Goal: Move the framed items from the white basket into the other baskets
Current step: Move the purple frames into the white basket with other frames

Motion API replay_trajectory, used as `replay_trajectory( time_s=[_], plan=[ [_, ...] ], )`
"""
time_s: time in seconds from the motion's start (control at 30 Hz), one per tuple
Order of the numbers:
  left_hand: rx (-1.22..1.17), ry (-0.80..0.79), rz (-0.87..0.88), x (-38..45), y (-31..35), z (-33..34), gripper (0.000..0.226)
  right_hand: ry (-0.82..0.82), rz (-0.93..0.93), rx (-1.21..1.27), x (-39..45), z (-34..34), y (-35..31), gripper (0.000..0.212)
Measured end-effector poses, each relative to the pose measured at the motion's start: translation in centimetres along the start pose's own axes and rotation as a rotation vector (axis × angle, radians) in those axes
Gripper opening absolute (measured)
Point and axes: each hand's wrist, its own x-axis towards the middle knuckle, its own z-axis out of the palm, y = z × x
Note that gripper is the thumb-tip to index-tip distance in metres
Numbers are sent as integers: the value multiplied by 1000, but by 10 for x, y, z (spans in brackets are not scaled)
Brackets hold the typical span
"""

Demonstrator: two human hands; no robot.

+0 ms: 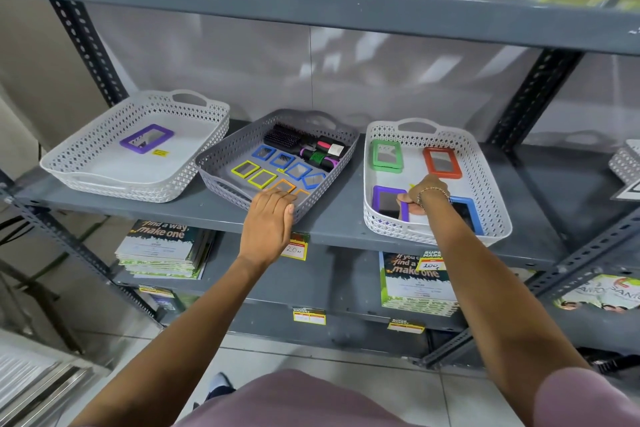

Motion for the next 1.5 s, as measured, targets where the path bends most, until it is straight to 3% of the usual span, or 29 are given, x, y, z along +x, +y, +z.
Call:
replay_trajectory(
  time_s=[0.17,0.33,0.4,0.5,0.57,0.73,0.93,1.27,1.43,1.5],
  plan=[
    [4,-18,15,0,0,-3,32,-3,15,12,3,2,-1,26],
    [-8,-65,38,3,0,-10,36,60,9,-20,-5,0,-4,31],
    [-7,-81,64,7,-5,-17,39,165,-62,-82,-12,0,-15,35],
    [11,-89,51,20,-21,-33,40,297,-203,-81,-20,9,-53,19],
    [12,-100,21,29,-38,-48,43,322,-306,-44,-28,24,-91,25],
    [100,-65,-45,37,-108,-98,45,165,-651,-16,-70,92,-192,26],
    [215,-49,-214,15,-216,-164,62,-33,-829,-28,-106,182,-287,26],
    [160,-57,-311,-15,-315,-188,64,-217,-794,-116,-94,293,-363,24],
    [138,-1,-290,-25,-335,-182,59,-245,-741,-118,-82,327,-382,8],
    [137,7,-271,-25,-338,-182,56,-281,-719,-99,-76,340,-389,24]
  ],
)
